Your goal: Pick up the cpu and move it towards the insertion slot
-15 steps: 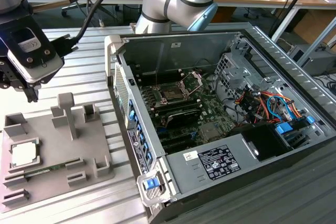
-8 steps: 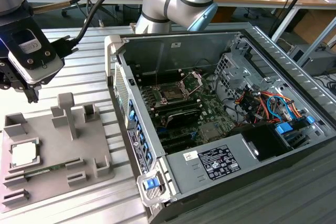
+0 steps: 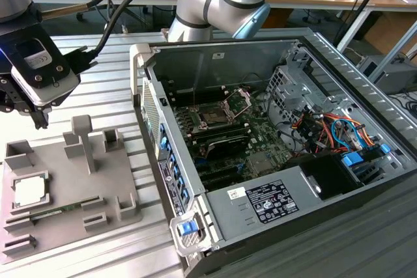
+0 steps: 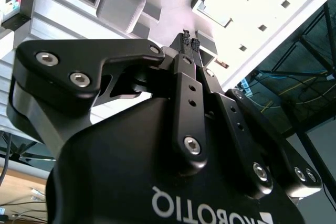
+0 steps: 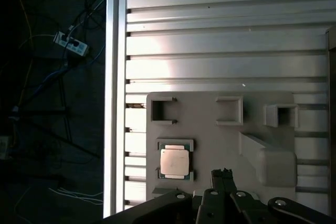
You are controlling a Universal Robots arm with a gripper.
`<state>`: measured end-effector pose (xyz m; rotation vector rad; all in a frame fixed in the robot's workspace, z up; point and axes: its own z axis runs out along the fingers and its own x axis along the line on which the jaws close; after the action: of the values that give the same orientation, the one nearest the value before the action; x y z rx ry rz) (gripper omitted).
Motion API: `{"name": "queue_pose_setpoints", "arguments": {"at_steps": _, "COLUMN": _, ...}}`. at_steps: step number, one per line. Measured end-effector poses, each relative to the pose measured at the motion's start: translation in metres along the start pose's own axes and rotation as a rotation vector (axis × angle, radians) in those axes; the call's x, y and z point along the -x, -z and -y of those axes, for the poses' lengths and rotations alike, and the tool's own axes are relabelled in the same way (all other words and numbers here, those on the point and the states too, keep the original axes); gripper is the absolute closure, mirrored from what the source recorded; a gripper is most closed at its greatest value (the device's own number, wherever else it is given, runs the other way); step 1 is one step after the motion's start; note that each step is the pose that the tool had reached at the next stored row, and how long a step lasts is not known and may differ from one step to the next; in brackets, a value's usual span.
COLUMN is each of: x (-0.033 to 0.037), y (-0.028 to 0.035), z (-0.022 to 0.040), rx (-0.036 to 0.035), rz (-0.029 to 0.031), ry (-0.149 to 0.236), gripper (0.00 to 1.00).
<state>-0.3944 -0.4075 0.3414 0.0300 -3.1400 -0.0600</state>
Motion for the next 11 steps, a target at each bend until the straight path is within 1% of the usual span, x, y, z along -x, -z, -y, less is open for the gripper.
{"name": "queue_pose_setpoints", "arguments": {"at_steps": 11, "x": 0.0, "y": -0.003, "z": 0.0001, "rx": 0.0, "rz": 0.0, "ry": 0.0, "gripper": 0.89}}
